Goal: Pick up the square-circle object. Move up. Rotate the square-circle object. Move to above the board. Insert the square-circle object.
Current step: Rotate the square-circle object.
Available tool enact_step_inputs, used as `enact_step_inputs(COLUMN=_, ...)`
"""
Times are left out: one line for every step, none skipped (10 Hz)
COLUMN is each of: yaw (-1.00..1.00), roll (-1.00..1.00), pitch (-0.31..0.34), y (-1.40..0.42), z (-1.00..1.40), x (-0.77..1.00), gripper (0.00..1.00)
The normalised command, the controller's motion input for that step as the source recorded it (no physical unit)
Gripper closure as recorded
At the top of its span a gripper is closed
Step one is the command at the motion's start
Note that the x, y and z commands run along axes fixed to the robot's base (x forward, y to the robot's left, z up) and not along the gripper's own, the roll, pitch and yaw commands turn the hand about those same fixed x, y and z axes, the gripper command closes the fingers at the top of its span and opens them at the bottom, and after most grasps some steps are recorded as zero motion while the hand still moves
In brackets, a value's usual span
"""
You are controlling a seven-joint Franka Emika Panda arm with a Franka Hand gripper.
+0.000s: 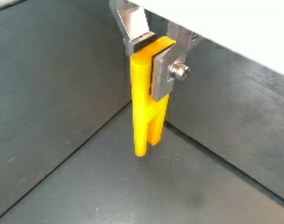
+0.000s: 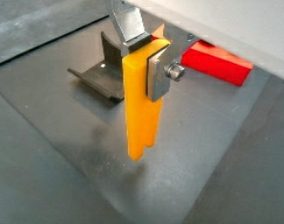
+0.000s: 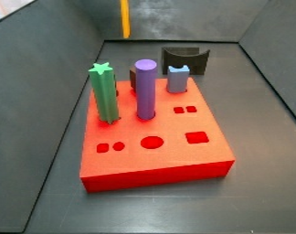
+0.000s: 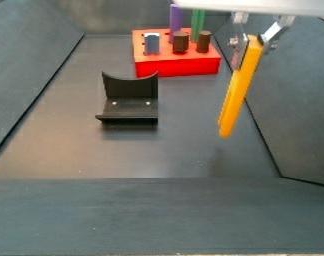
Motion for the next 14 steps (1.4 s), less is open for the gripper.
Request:
enact_step_inputs(yaw=0.0, roll=0.0, pitch=-0.002, y=-1.0, z=0.42, x=0.18, gripper=1.0)
enact_step_inputs(yaw=0.01, roll=0.01, pitch=0.024, y=-1.0, z=0.41, x=0.15, gripper=1.0)
enact_step_inputs(yaw=0.01, roll=0.03, pitch=0.028, y=-1.0, z=0.4, x=0.13, gripper=1.0)
enact_step_inputs(yaw=0.02, roll=0.04, pitch=0.037, y=-1.0, z=0.36, x=0.12, gripper=1.0)
enact_step_inputs(yaw=0.02, roll=0.05, pitch=0.042, y=-1.0, z=0.35, x=0.11, gripper=1.0)
enact_step_inputs(yaw=0.02, roll=0.04, pitch=0.051, y=-0.85, z=0.28, x=0.07, gripper=1.0)
enact_step_inputs(yaw=0.02, roll=0.04, pitch=0.05, y=-0.7, z=0.22, x=0.05, gripper=1.0)
enact_step_inputs(yaw=0.02, roll=0.04, pitch=0.05, y=-0.39, z=0.12, x=0.03, gripper=1.0)
enact_step_inputs(yaw=0.02, roll=0.03, pitch=0.044, y=-0.17, z=0.08, x=0.01, gripper=1.0)
enact_step_inputs(yaw=0.3, roll=0.15, pitch=0.193, y=-0.06, z=0.0, x=0.0, gripper=1.0)
enact_step_inputs(yaw=0.27, roll=0.15, pitch=0.19, y=-0.05, z=-0.01, x=0.0, gripper=1.0)
enact_step_inputs(yaw=0.2, roll=0.15, pitch=0.175, y=-0.03, z=0.0, x=0.01, gripper=1.0)
enact_step_inputs(yaw=0.21, roll=0.14, pitch=0.163, y=0.0, z=0.0, x=0.0, gripper=1.0)
enact_step_inputs(yaw=0.17, roll=-0.08, pitch=0.152, y=0.0, z=-1.0, x=0.0, gripper=1.0)
